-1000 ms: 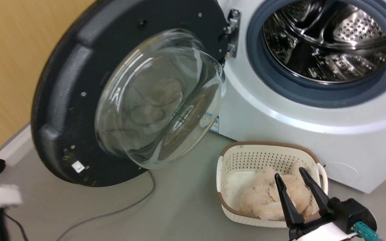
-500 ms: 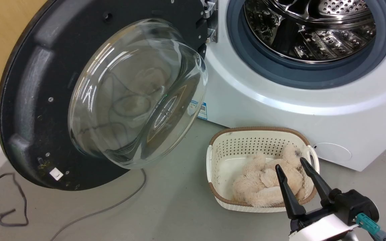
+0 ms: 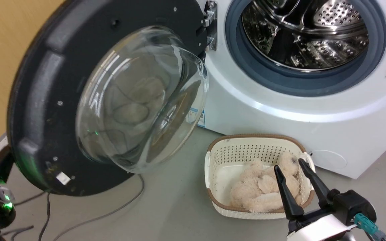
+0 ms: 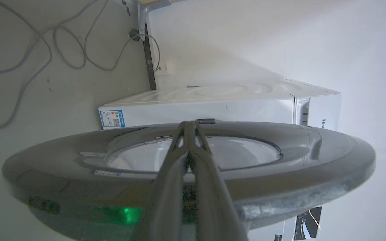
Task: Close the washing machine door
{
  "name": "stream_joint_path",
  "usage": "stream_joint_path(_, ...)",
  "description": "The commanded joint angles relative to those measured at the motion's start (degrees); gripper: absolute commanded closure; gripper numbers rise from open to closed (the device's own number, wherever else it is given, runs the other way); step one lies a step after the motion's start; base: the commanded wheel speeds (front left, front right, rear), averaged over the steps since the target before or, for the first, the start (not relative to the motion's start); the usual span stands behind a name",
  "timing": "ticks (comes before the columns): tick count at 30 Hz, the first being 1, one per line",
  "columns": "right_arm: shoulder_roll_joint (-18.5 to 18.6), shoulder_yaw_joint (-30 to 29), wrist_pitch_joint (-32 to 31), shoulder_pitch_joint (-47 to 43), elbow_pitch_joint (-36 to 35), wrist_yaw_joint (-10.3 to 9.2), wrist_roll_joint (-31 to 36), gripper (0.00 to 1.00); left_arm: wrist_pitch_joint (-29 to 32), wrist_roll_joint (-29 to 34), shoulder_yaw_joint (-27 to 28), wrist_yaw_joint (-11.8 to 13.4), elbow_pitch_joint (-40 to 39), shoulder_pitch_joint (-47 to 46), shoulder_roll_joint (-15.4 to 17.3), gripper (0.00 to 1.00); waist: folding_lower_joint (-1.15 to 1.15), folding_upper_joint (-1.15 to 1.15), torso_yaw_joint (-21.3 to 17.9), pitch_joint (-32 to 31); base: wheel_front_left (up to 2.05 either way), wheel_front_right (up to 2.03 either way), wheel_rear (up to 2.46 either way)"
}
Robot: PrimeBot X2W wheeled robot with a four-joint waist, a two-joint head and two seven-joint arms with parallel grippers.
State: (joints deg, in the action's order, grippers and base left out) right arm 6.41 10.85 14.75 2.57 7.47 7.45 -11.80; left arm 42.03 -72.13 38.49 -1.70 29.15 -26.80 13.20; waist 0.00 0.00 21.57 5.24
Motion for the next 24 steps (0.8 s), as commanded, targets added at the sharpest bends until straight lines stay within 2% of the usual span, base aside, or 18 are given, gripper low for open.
stream_joint_path(1, -0.3, -0.1, 0.2, -0.2, 0.2, 0.03, -0.4, 0.00, 1.0, -0.3, -0.5, -0.2, -0.8, 1.2, -0.6, 1.00, 0.00, 0.00, -0.2, -0.6, 0.00, 0.00, 0.00)
stream_joint_path(10, -1.7, -1.4, 0.2, -2.1, 0.7, 0.03, -1.0, 0.00, 10.5, -2.0, -4.5, 1.2, -11.9, 9.1, -5.7, 1.00, 0.00, 0.00, -1.8, -4.3, 0.00, 0.00, 0.00)
stream_joint_path(17, -2.6, -2.5, 0.2, -3.5, 0.7, 0.03, -1.1, 0.00, 15.5, -3.3, -11.0, 4.0, -23.2, 18.1, -9.7, 1.00, 0.00, 0.00, -4.5, -6.3, 0.00, 0.00, 0.00)
stream_joint_path(21, -2.8, -3.3, 0.2, -3.6, 0.7, 0.03, -0.6, 0.00, 16.4, -6.2, -15.5, 5.8, -28.1, 22.2, -10.2, 1.00, 0.00, 0.00, -6.7, -6.4, 0.00, 0.00, 0.00)
stream_joint_path(24, -2.9, -4.0, 0.2, -3.6, 0.6, 0.03, -0.1, 0.00, 14.8, -10.1, -20.5, 7.1, -30.6, 24.9, -10.3, 1.00, 0.00, 0.00, -8.7, -6.1, 0.00, 0.00, 0.00)
